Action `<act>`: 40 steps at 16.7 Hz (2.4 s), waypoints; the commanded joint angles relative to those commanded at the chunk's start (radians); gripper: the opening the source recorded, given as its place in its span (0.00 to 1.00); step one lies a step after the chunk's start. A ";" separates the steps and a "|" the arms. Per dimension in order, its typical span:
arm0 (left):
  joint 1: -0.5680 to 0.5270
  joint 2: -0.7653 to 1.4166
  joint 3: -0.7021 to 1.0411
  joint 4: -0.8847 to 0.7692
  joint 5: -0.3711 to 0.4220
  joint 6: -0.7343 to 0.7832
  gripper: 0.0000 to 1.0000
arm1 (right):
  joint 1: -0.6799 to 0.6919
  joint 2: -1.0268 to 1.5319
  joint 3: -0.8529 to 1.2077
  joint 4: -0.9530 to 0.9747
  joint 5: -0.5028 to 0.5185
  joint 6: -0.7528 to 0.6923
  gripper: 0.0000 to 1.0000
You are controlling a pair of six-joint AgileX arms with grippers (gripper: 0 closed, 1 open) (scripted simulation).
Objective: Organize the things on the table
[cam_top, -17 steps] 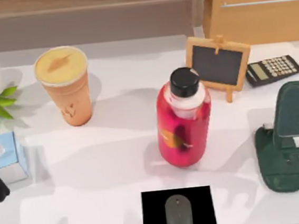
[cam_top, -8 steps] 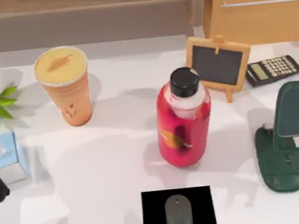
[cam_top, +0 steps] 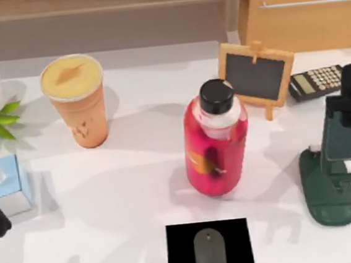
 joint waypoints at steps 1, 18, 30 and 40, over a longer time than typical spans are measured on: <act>0.000 0.000 0.000 0.000 0.000 0.000 1.00 | 0.056 -0.041 -0.063 0.027 0.033 0.055 0.00; 0.000 0.000 0.000 0.000 0.000 0.000 1.00 | 0.216 -0.212 -0.327 0.213 0.128 0.135 0.00; 0.000 0.000 0.000 0.000 0.000 0.000 1.00 | 0.008 -0.040 -0.381 0.479 -0.028 -0.028 0.00; 0.000 0.000 0.000 0.000 0.000 0.000 1.00 | 0.007 -0.038 -0.381 0.480 -0.030 -0.029 0.45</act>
